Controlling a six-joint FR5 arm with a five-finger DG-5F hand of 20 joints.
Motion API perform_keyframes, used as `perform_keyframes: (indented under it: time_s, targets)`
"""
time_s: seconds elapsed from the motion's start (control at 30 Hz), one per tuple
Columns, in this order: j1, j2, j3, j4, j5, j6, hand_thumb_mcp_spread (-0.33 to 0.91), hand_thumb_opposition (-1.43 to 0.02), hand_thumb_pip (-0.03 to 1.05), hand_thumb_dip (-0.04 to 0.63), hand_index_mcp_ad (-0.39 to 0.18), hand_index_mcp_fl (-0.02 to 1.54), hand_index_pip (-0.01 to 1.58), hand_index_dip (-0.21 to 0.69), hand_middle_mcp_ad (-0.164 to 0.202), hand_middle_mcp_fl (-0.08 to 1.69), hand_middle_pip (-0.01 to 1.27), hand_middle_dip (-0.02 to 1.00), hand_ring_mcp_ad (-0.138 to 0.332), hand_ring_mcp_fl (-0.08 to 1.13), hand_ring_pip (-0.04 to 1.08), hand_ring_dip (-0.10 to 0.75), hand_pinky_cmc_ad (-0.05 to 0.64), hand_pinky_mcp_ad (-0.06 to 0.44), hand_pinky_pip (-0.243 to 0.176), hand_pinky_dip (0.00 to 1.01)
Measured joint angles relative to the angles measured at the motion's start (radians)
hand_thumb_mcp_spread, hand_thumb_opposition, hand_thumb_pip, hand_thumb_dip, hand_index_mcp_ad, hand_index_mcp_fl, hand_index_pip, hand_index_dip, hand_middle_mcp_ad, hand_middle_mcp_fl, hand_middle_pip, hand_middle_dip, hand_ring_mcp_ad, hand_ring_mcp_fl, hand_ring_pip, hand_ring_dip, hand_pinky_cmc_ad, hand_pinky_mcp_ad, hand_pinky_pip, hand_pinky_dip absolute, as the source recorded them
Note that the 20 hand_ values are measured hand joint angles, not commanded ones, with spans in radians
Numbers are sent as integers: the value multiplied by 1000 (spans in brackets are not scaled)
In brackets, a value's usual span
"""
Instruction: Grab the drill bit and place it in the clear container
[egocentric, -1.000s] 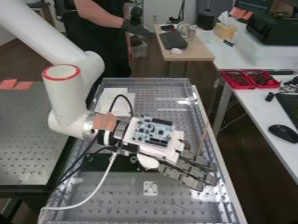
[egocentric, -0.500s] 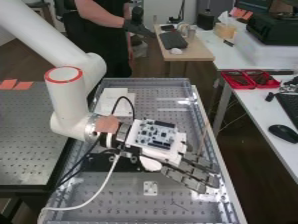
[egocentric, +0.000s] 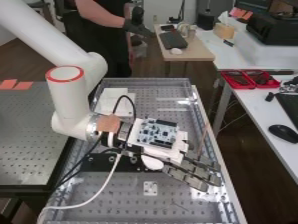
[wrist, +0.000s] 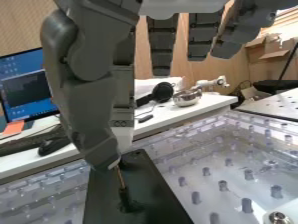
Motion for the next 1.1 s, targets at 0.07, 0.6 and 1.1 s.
perform_keyframes:
  time_s: [0.07,0.6,1.1]
  targets:
    - [0,0,0,0,3,-1,672,-918,360,269,-155,759,976,377,77,141,140,157,176,12,96,-35,199,147,-93,138]
    - [0,2,-17,45,9,12,674,-946,356,265,-171,845,969,379,77,202,140,173,178,17,99,-24,199,147,-80,152]
    - [11,138,-76,94,7,-2,674,-1021,354,265,-168,986,845,328,77,230,140,173,176,49,101,-23,216,150,-77,155]
